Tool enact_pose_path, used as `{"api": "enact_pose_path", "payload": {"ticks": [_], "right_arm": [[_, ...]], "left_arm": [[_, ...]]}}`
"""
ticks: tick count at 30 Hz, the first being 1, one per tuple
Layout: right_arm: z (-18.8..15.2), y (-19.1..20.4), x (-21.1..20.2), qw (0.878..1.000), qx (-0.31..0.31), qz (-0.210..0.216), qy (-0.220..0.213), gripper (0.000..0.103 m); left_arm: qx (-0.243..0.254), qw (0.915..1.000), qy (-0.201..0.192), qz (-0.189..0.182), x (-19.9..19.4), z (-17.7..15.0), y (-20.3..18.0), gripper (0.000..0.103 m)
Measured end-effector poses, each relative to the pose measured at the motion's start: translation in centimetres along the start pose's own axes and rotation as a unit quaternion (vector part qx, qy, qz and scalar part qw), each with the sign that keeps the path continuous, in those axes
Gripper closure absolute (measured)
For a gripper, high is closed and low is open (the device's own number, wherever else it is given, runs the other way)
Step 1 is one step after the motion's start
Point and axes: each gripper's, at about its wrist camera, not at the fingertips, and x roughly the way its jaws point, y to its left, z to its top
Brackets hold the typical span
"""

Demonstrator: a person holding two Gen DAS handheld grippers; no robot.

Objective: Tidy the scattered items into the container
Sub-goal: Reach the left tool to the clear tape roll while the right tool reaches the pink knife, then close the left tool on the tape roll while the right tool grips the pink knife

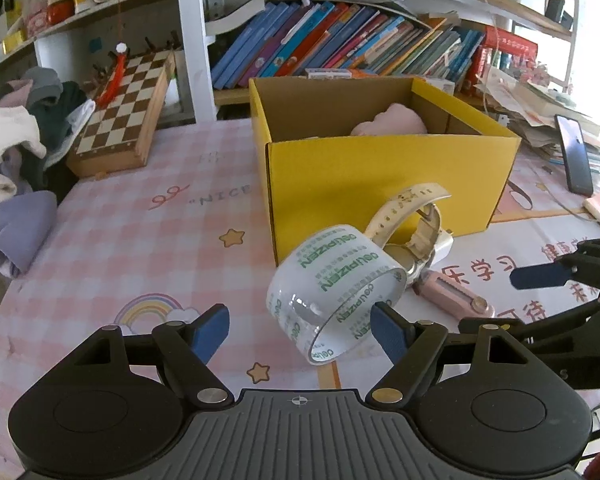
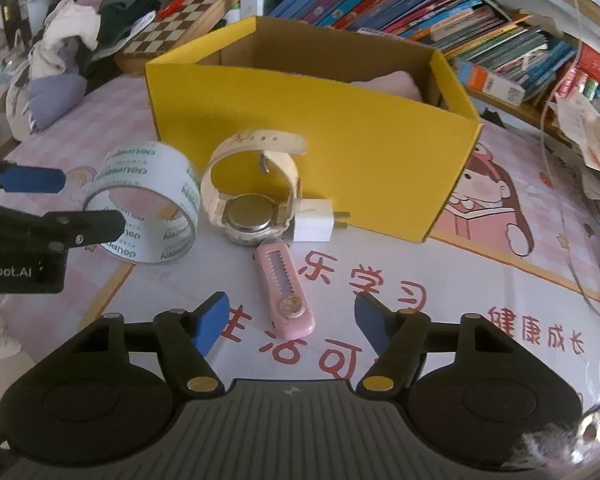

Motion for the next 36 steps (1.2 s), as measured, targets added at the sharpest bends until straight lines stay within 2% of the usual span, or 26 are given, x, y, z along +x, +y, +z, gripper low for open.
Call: {"api": "enact_pose_path", "payload": {"ticks": [5,18,24,29,32,36], "right_arm": [[0.6,-0.1,1.1,1.0,-0.007,0.012,0.01,0.047],[1.2,-0.7,3.3,0.999,-0.007,0.038,0.032,0.053],[1.2,-1.3,3.3,0.999,-0.005,0.043,0.03,0.06],[1.0,-1.8,3.1,0.999,-0.001,0.046,0.028,0.076],[0.7,-2.1,2.7,0.998,0.004,0.046,0.034,0.079],[-0.1,-2.7,1.7,0.998,0.017,0.035,0.051,0.08]], "left_arm": [[0.0,1.0,0.008,0.005,0.8,0.3,-0.2,0.023],[0.002,0.9998,0.016,0.014,2.0,0.7,-0.3,0.023],[0.052,0.9985,0.006,-0.014,2.3,1.7,-0.9,0.023],[0.086,0.9957,0.013,-0.032,2.5,1.8,-2.1,0.023],[0.1,0.9944,0.017,-0.031,2.0,1.6,-2.7,0.023],[0.102,0.993,0.032,-0.051,1.1,0.8,-3.1,0.023]]}}
